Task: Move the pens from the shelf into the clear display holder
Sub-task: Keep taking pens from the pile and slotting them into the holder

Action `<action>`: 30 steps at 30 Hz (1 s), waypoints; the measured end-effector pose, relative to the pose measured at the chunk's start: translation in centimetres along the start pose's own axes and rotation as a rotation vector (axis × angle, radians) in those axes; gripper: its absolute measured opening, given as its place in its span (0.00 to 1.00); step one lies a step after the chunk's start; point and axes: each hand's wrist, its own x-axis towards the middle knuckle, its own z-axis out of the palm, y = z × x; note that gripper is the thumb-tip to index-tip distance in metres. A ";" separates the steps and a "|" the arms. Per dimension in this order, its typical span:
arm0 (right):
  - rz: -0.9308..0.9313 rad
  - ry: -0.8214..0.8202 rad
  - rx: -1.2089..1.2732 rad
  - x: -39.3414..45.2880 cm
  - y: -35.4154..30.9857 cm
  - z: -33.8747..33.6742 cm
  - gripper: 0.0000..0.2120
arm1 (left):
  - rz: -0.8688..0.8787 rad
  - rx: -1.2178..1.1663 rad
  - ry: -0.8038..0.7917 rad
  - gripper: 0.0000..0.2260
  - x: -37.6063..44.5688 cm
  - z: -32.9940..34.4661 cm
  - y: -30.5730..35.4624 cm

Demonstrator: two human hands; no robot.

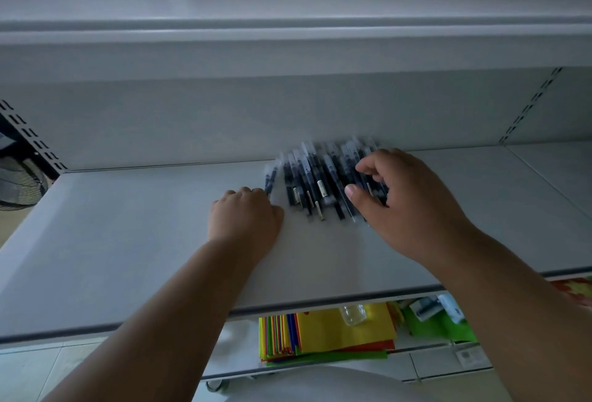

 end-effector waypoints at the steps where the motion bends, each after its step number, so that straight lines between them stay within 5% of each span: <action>1: 0.003 0.006 -0.003 0.0 0.2 0.0 0.17 | -0.001 -0.028 0.012 0.13 -0.4 -0.2 -0.2; 7: 0.093 -0.016 -0.029 0.3 1.9 1.5 0.11 | 0.074 -0.390 0.263 0.12 -3.1 -1.4 -0.8; 12: 0.195 -0.139 -0.061 0.3 1.8 3.6 0.08 | 0.173 -0.695 0.269 0.10 -5.7 -1.7 0.6; 20: 0.288 -0.212 -0.139 1.1 0.7 5.0 0.11 | 0.236 -0.763 0.300 0.10 -6.6 -1.5 0.5; 24: 0.393 -0.173 0.143 0.8 1.5 4.2 0.17 | 0.206 -0.782 0.274 0.11 -6.8 -1.2 0.8; 30: 0.480 -0.025 0.643 -1.1 2.1 0.1 0.08 | 0.177 -0.760 0.174 0.15 -6.6 -0.5 3.6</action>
